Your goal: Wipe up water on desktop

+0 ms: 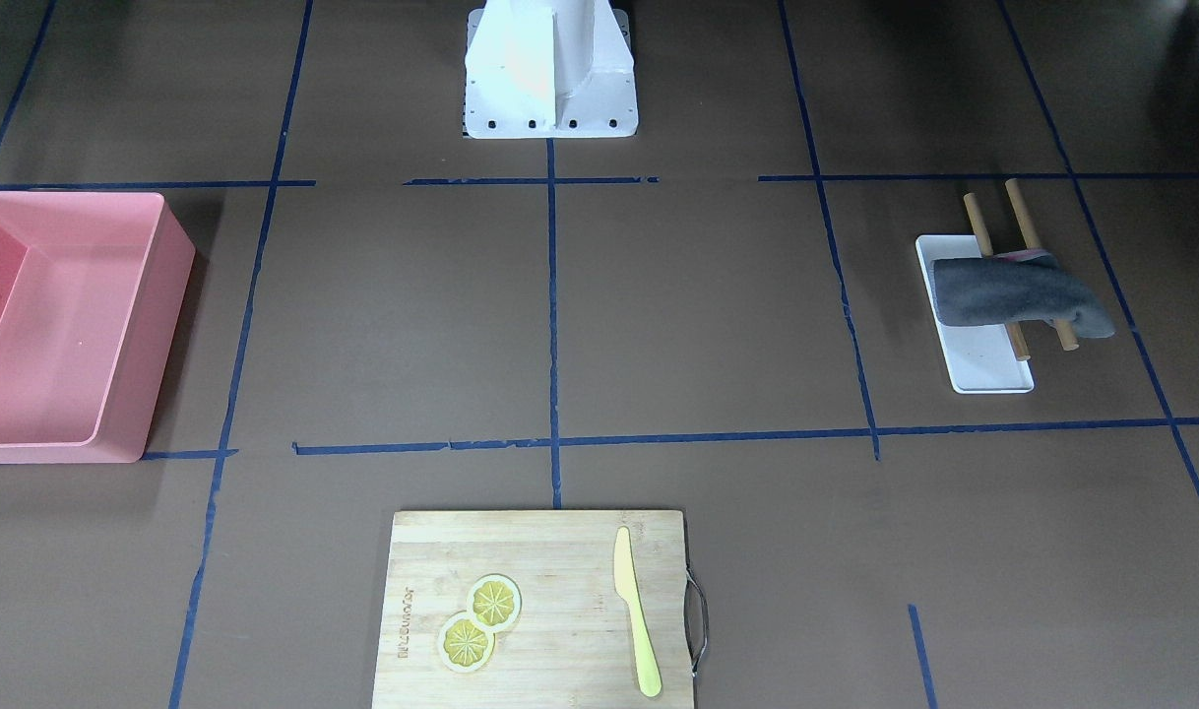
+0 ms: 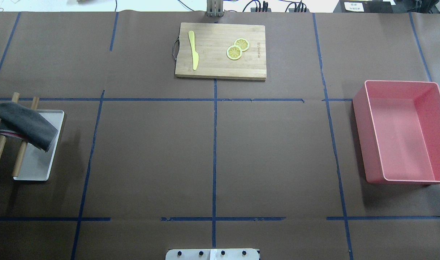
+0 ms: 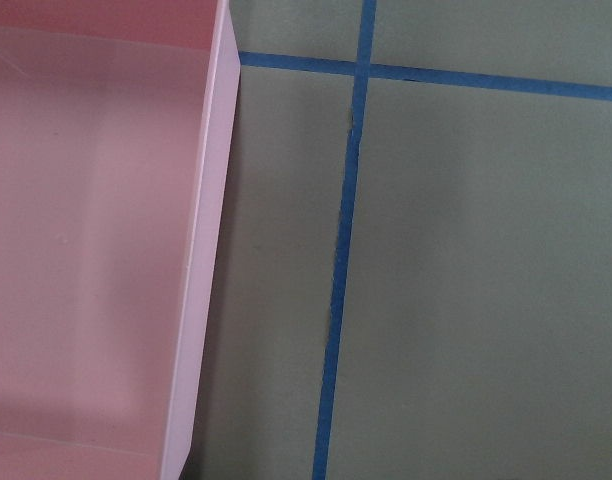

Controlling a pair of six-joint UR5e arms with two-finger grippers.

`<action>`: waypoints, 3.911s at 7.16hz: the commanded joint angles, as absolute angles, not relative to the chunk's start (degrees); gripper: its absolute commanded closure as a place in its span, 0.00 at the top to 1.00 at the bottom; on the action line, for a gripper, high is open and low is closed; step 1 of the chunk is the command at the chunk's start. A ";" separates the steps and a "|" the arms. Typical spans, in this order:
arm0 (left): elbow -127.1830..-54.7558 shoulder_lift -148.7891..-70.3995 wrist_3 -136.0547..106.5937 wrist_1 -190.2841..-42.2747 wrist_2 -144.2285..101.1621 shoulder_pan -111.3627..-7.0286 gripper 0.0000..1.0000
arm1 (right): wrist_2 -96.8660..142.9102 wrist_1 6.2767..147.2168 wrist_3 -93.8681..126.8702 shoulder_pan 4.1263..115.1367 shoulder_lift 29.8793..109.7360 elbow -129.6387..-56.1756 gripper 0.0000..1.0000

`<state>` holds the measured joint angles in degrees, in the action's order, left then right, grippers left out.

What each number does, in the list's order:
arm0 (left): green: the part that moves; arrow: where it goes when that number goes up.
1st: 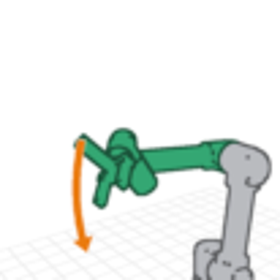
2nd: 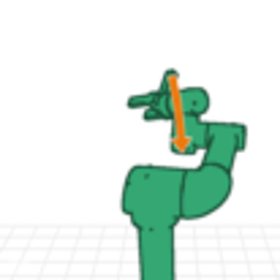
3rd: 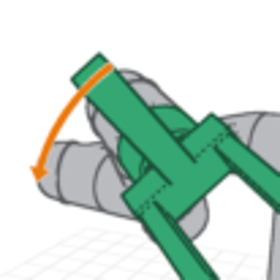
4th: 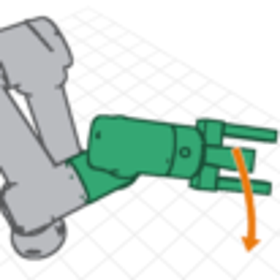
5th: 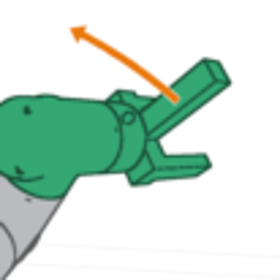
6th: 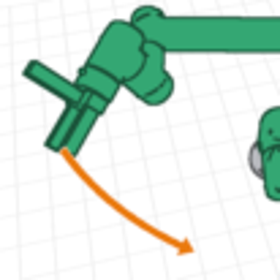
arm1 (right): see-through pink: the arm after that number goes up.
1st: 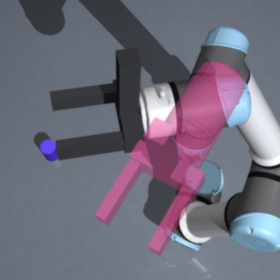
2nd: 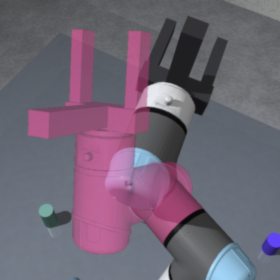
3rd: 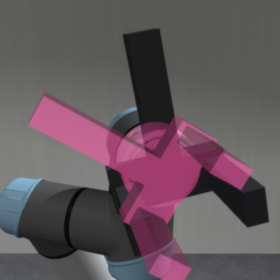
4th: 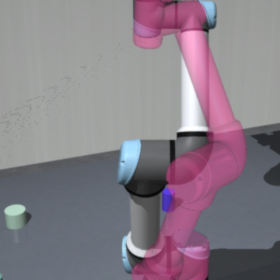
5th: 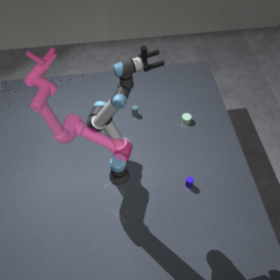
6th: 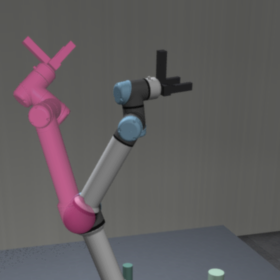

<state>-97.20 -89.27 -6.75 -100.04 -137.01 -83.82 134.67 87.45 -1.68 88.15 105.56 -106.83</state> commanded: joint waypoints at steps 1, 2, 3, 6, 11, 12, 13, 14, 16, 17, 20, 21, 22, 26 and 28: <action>-98.34 -88.77 -31.70 -112.71 -137.20 -75.63 1.00 | 134.91 87.45 -1.76 88.15 105.56 -106.79 1.00; -100.79 -88.68 -37.56 -113.46 -136.94 -72.02 1.00 | 134.91 87.45 -1.76 88.15 105.56 -106.79 1.00; -101.25 -88.59 -40.75 -113.47 -136.93 -70.07 1.00 | 134.91 87.45 -1.76 88.15 105.56 -106.79 1.00; -100.55 -88.51 -41.49 -113.47 -136.93 -67.24 1.00 | 134.91 87.45 -1.76 88.15 105.56 -106.79 1.00; -100.63 -88.51 -41.57 -113.29 -136.93 -67.06 0.06 | 134.91 87.45 -1.76 88.15 105.56 -106.70 1.00; -100.90 -88.51 -41.40 -113.29 -136.93 -67.06 0.01 | 134.91 87.45 -1.76 88.15 105.56 -106.79 1.00; -101.25 -88.51 -41.40 -113.29 -136.93 -67.06 0.00 | 134.91 87.45 -1.76 88.15 105.56 -106.79 1.00; -101.34 -88.51 -41.31 -113.29 -136.93 -67.15 0.00 | 134.91 87.45 -1.84 88.15 105.56 -106.79 1.00; -103.87 -88.24 -41.57 -113.12 -137.11 -67.67 0.00 | 134.91 86.41 -2.19 88.15 105.56 -106.87 1.00; -104.41 -88.50 -43.66 -112.85 -137.20 -67.85 0.00 | 134.91 84.48 -2.46 87.72 105.47 -106.79 1.00; -107.03 -92.01 -62.95 -112.94 -137.28 -67.76 0.00 | 136.13 72.83 -1.67 84.30 105.21 -106.79 1.00; -108.53 -94.02 -70.41 -112.94 -137.55 -67.68 0.00 | 136.14 66.68 -1.76 80.46 103.29 -106.79 1.00; -108.89 -96.48 -76.23 -112.94 -137.72 -67.41 0.00 | 136.32 65.23 -1.84 76.94 99.27 -106.79 1.00; -109.60 -109.56 -106.36 -112.94 -137.20 -61.72 0.00 | 137.72 65.21 -1.49 61.55 81.87 -106.61 1.00; -109.60 -114.77 -117.12 -112.94 -137.20 -58.72 0.01 | 135.28 65.57 4.80 52.78 72.29 -106.08 1.00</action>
